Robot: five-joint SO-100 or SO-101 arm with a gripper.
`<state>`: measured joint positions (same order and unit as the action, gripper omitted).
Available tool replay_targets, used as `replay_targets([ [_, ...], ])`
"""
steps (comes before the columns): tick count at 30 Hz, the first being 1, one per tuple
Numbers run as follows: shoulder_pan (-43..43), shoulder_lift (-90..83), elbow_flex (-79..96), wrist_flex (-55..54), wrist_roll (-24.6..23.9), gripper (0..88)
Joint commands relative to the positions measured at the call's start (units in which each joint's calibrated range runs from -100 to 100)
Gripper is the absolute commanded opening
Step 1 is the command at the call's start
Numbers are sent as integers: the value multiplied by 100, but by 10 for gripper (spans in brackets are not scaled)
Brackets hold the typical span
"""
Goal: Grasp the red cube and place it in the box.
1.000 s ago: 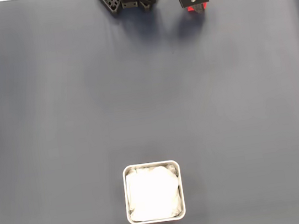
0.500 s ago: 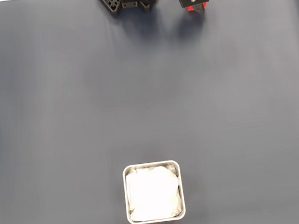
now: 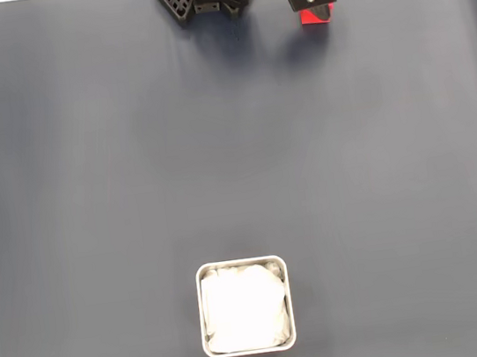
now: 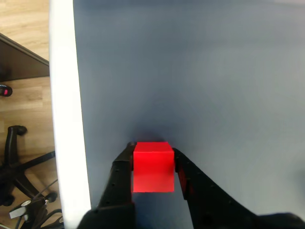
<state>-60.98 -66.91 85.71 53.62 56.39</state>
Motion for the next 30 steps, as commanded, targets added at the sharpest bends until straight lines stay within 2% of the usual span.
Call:
replay_targets([
  [1, 61, 19, -269, -26, 5, 56],
  [20, 210, 235, -862, 138, -29, 23],
  [30, 629, 253, -1674, 310, -39, 17],
])
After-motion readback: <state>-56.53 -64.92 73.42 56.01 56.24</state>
